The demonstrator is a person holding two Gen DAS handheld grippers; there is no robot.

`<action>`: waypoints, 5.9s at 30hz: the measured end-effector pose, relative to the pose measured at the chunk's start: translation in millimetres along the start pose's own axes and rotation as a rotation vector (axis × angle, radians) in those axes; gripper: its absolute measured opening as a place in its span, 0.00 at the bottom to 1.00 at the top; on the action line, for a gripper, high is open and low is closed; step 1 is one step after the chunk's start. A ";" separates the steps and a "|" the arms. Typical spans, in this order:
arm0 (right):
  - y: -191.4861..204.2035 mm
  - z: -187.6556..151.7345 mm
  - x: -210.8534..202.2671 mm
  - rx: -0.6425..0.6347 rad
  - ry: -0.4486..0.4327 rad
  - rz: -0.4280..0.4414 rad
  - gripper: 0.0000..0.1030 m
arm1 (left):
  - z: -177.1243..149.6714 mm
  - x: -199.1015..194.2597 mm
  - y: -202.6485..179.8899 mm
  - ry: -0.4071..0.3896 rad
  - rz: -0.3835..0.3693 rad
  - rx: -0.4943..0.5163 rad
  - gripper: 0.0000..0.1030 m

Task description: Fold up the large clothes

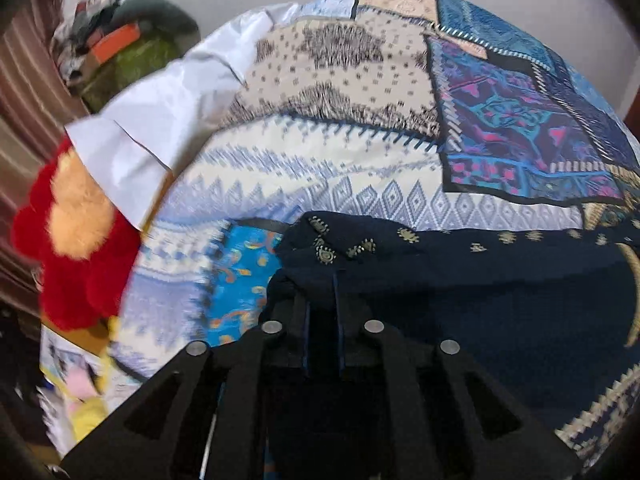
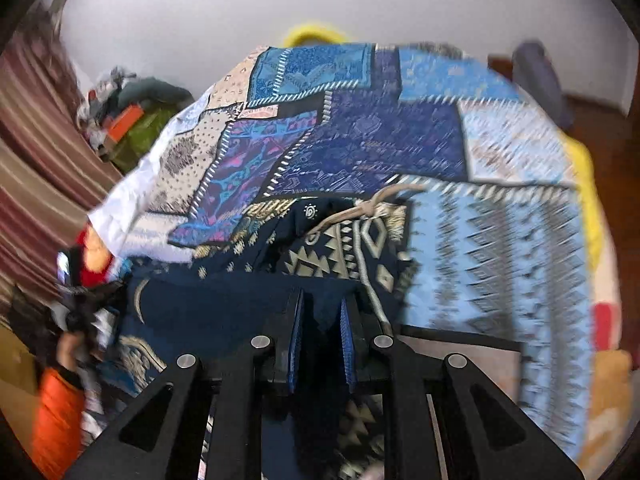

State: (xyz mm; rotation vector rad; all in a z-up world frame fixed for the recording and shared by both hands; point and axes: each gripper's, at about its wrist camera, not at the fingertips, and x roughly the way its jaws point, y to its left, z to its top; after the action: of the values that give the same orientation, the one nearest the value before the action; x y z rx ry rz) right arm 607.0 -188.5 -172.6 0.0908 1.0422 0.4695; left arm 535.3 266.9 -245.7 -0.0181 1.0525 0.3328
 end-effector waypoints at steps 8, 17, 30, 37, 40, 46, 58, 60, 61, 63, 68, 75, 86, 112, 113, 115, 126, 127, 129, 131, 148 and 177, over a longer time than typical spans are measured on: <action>18.2 -16.1 -82.9 -0.127 -0.134 -0.212 0.13 | 4.1 -76.0 29.9 -0.066 -0.068 -0.064 0.69; 72.9 -74.8 -57.9 -0.220 -0.047 -0.096 0.13 | -44.0 -98.3 -13.2 -0.073 -0.154 0.095 0.75; 104.1 -42.8 49.4 -0.262 0.041 -0.094 0.13 | 3.2 -16.6 -76.8 -0.026 -0.072 0.151 0.76; 102.5 37.6 35.9 -0.142 -0.107 -0.124 0.13 | 74.8 -45.8 -54.3 -0.136 0.031 0.103 0.76; 111.1 45.2 18.4 -0.140 -0.146 -0.106 0.13 | 74.0 -73.2 -42.9 -0.176 0.001 0.083 0.77; 161.5 -4.3 -3.6 -0.328 -0.123 -0.067 0.13 | 22.6 -99.0 -41.2 -0.186 -0.106 0.141 0.91; 160.5 -105.1 59.6 -0.505 0.063 -0.327 0.13 | -89.7 -30.1 -50.0 0.021 -0.134 0.167 0.94; 152.1 -106.1 54.8 -0.499 0.065 -0.377 0.13 | -95.6 -23.5 -32.7 0.043 -0.131 0.115 0.94; 143.5 -107.8 51.8 -0.497 0.062 -0.418 0.13 | -98.2 -22.8 -25.8 0.042 -0.120 0.105 0.94; 127.6 -110.3 46.8 -0.469 0.066 -0.424 0.13 | -104.0 -28.2 -14.2 0.022 -0.134 0.114 0.94; 81.4 -108.6 21.7 -0.344 0.094 -0.375 0.13 | -127.8 -42.4 7.0 0.000 0.094 0.190 0.94; 55.1 -117.7 -5.7 -0.317 0.109 -0.505 0.13 | -150.3 -80.9 50.1 -0.019 0.111 0.080 0.94; 51.3 -113.3 -78.8 -0.123 0.040 -0.184 0.13 | -174.2 -103.7 52.6 0.023 -0.338 -0.290 0.94; 74.1 -120.1 26.9 -0.041 0.186 0.096 0.13 | -100.3 21.6 3.5 0.027 -0.722 -0.657 0.46; 76.0 -119.5 26.3 -0.041 0.196 0.095 0.13 | -97.6 22.6 7.6 0.033 -0.725 -0.677 0.34; 82.0 -116.9 24.8 -0.050 0.221 0.082 0.13 | -93.2 14.3 12.6 0.020 -0.711 -0.673 0.23; 183.1 -93.3 18.8 -0.175 0.154 0.200 0.13 | -97.4 -105.5 5.7 -0.189 -0.427 -0.279 0.09; 189.7 -94.5 25.0 -0.173 0.172 0.213 0.13 | -104.2 -110.2 11.6 -0.194 -0.411 -0.271 0.09; 210.0 -102.3 50.7 -0.180 0.249 0.232 0.13 | -112.3 -115.9 16.2 -0.195 -0.371 -0.263 0.09; 226.5 -117.4 82.1 -0.215 0.350 0.230 0.13 | -118.1 -114.4 16.6 -0.189 -0.324 -0.237 0.08; 95.0 -111.0 -56.8 -0.091 0.117 0.040 0.13 | -103.2 -216.7 -158.5 -0.428 -0.280 0.247 0.08; 114.7 -149.7 -142.2 -0.132 -0.015 0.071 0.13 | -135.9 -240.9 -117.5 -0.245 -0.290 0.308 0.89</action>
State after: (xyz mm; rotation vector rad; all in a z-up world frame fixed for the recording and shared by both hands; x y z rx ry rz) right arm 383.1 -166.6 -100.6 0.0140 0.9934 0.5995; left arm 344.1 69.1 -124.8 0.1420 0.8345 -0.0908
